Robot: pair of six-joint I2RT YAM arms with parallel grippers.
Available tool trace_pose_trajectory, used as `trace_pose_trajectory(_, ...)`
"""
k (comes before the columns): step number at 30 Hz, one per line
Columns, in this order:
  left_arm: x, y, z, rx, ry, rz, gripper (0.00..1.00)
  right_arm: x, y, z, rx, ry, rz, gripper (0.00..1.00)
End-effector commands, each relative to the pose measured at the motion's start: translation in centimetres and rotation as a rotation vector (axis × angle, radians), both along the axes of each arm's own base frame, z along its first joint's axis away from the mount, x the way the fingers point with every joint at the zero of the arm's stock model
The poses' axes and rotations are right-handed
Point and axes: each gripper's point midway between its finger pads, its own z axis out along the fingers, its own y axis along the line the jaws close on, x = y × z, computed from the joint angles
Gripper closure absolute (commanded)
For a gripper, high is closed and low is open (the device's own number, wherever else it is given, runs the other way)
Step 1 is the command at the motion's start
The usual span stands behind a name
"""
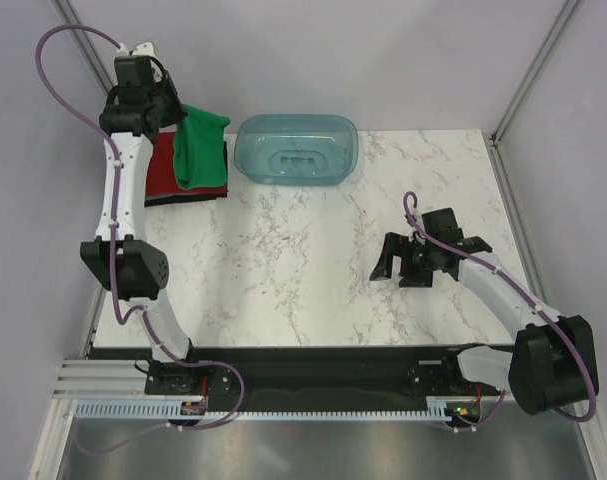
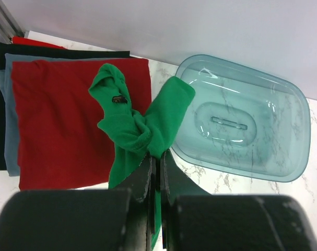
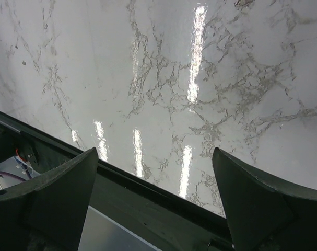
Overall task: Fold and stack the t-shirts
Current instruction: Neatly place the folded tshirt to the corner
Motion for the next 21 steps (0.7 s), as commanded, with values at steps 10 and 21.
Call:
trace_pose_trajectory(10,2.9,5.4,0.9,-0.02,-0.071,-0.011,0.98,0.1,0.8,-0.4,0.021,0.004,0.028,0.02)
trace_pose_trajectory(21,9.3,13.2,-6.0,-0.112,-0.057,0.08,0.98,-0.3,0.8,-1.4,0.002,0.057,0.029,0.02)
